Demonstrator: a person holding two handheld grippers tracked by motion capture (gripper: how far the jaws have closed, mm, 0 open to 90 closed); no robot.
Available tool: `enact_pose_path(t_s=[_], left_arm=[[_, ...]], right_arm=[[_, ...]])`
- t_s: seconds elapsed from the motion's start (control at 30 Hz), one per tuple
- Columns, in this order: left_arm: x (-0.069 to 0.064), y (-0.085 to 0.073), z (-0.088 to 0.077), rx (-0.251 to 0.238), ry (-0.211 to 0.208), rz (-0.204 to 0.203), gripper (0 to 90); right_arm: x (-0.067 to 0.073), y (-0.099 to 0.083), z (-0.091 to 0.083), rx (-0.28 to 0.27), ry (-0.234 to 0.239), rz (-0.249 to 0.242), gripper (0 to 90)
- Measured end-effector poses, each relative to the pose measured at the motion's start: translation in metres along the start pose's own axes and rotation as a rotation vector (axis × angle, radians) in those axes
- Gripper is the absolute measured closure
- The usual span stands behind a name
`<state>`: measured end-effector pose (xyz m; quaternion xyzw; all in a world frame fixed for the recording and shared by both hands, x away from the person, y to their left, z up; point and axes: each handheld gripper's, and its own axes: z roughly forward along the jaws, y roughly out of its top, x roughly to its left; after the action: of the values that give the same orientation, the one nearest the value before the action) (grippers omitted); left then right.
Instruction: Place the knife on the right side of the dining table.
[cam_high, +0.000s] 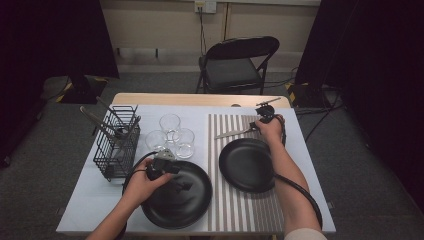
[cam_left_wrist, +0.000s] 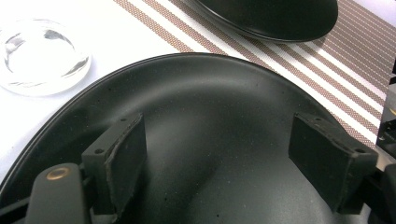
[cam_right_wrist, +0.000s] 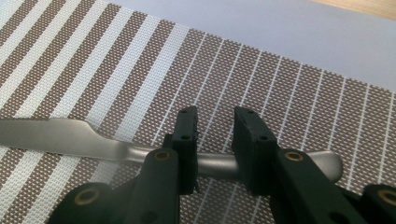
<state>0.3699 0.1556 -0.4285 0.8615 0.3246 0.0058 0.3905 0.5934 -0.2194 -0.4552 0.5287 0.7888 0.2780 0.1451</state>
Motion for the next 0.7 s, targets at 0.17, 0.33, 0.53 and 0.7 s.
enact_pose_path(t_s=[0.17, 0.33, 0.53, 0.7], left_arm=[[-0.001, 0.000, 0.001, -0.005, 0.000, -0.002, 19.1], [-0.001, 0.000, 0.001, -0.002, -0.004, 0.011, 19.0], [-0.001, 0.000, 0.001, 0.004, -0.001, 0.013, 19.0], [-0.002, 0.001, 0.001, -0.005, -0.002, 0.003, 19.0]], right_arm=[[-0.001, -0.002, -0.001, -0.002, -0.001, 0.005, 70.7], [-0.003, -0.005, -0.004, -0.003, -0.007, 0.007, 70.7], [-0.006, -0.009, -0.006, -0.009, -0.007, 0.021, 70.7], [-0.007, -0.011, -0.007, -0.015, -0.010, 0.026, 70.7]])
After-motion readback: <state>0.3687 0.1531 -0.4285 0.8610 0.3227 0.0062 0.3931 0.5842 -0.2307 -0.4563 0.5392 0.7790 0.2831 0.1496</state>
